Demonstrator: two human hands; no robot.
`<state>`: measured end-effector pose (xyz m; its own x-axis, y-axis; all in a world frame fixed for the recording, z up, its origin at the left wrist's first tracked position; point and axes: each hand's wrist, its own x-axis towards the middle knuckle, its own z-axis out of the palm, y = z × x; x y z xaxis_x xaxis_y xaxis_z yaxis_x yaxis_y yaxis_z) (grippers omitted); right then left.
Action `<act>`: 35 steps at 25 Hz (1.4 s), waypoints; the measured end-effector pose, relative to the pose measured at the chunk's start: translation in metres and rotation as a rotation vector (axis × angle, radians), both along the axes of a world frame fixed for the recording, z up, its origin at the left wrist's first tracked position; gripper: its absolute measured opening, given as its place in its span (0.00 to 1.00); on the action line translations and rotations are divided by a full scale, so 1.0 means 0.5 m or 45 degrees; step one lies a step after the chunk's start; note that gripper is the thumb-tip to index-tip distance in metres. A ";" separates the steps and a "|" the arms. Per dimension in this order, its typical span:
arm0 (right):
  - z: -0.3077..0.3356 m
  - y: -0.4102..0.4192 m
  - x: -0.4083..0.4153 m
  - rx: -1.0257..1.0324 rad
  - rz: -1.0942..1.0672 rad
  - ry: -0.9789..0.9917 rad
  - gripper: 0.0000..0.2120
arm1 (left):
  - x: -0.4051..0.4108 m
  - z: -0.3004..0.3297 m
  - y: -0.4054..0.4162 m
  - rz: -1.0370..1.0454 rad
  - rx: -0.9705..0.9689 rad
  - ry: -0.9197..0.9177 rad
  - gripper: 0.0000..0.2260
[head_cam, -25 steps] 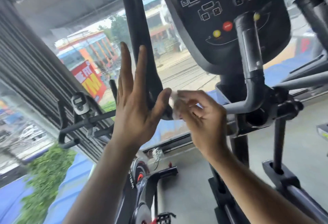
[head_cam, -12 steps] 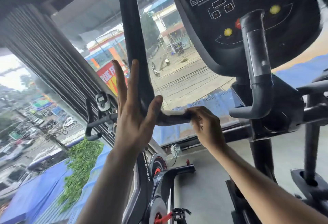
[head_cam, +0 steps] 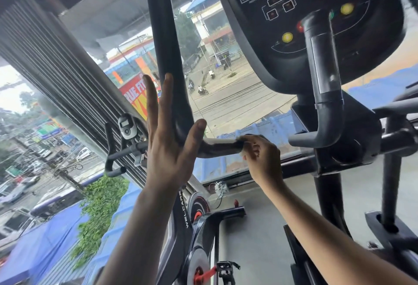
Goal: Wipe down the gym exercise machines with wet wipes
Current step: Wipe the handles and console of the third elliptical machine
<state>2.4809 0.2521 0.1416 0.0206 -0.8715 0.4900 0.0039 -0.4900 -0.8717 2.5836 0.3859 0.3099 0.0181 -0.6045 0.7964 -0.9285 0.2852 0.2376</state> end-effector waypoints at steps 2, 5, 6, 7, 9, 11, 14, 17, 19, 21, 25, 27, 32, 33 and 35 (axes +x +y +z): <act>0.062 0.065 -0.013 -0.038 0.125 -0.129 0.10 | 0.001 -0.002 0.000 -0.002 -0.008 0.004 0.33; 0.157 0.158 -0.035 -0.220 0.291 -0.247 0.10 | 0.004 -0.002 -0.005 -0.013 -0.023 0.010 0.33; 0.171 0.175 -0.036 -0.285 0.308 -0.265 0.10 | 0.005 -0.003 -0.007 -0.021 -0.026 0.007 0.34; 0.179 0.185 -0.037 -0.328 0.312 -0.281 0.10 | 0.005 -0.003 -0.007 -0.028 -0.031 0.002 0.34; 0.172 0.182 -0.035 -0.430 0.269 -0.279 0.11 | 0.007 -0.004 -0.010 -0.041 -0.048 -0.010 0.35; 0.142 0.158 -0.025 -0.529 0.163 -0.202 0.13 | 0.007 -0.004 -0.013 -0.039 -0.061 -0.017 0.35; 0.048 0.063 -0.006 -0.460 -0.041 -0.003 0.15 | 0.007 -0.005 -0.015 -0.028 -0.083 -0.023 0.33; -0.037 -0.049 -0.001 -0.294 -0.090 0.277 0.16 | 0.009 -0.006 -0.021 -0.041 -0.106 -0.022 0.32; -0.051 -0.093 -0.008 -0.225 -0.016 0.419 0.16 | 0.007 -0.008 -0.022 -0.047 -0.103 -0.011 0.32; -0.034 -0.109 -0.023 -0.152 0.097 0.507 0.14 | 0.009 -0.010 -0.024 -0.057 -0.111 0.000 0.32; 0.040 -0.146 -0.053 -0.038 0.371 0.799 0.12 | 0.008 -0.007 -0.026 -0.050 -0.121 -0.017 0.32; 0.080 -0.167 -0.039 -0.081 0.488 0.999 0.12 | 0.013 -0.006 -0.024 -0.031 -0.110 -0.030 0.33; 0.161 -0.208 0.019 -0.068 0.745 1.587 0.19 | 0.024 0.004 -0.017 0.084 -0.071 -0.188 0.41; 0.177 -0.211 0.024 -0.053 0.786 1.662 0.20 | 0.024 0.007 -0.015 0.100 -0.066 -0.206 0.42; 0.206 -0.206 0.027 -0.063 0.853 1.765 0.20 | 0.021 0.011 -0.010 0.129 -0.050 -0.219 0.43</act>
